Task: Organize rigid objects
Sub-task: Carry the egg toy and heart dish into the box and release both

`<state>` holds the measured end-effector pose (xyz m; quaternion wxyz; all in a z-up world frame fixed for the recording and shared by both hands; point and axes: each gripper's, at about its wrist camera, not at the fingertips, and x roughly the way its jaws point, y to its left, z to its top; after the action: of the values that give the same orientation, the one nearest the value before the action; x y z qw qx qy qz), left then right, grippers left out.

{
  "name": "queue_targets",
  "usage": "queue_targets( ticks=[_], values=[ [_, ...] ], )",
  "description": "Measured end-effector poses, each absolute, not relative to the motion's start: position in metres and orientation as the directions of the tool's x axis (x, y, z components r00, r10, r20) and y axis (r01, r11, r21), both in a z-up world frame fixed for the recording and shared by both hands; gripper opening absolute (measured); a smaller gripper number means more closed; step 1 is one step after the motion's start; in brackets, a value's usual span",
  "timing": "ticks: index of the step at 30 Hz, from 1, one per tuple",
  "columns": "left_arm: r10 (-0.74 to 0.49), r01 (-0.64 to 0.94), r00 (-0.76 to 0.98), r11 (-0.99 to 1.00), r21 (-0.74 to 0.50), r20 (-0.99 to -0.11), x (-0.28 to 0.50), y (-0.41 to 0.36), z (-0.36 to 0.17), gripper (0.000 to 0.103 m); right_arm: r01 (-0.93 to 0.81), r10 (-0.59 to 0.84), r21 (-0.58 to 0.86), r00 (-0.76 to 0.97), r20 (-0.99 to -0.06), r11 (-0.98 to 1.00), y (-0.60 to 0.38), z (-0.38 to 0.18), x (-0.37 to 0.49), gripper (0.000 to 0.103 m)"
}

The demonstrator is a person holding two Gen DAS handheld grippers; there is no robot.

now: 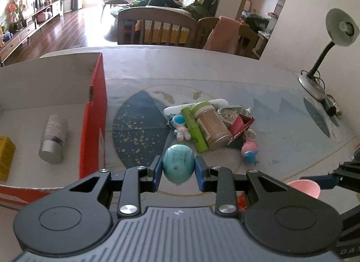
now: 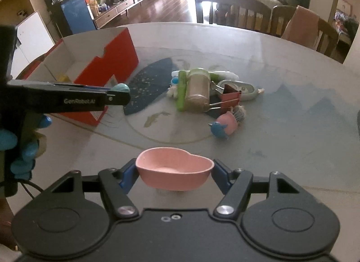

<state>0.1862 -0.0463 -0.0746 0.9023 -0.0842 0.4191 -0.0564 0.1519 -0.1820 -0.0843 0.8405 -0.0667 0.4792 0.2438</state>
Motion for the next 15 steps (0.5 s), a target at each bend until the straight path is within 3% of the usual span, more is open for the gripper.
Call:
queue_targets(
  ticks=[15],
  values=[
    [-0.164,0.033,0.692,0.980,-0.197,-0.703,0.172,0.017,-0.022,0.030,-0.582,0.432,0.083,0.493,-0.755,0.809,-0.103,-0.029,0.161,0.069]
  ],
)
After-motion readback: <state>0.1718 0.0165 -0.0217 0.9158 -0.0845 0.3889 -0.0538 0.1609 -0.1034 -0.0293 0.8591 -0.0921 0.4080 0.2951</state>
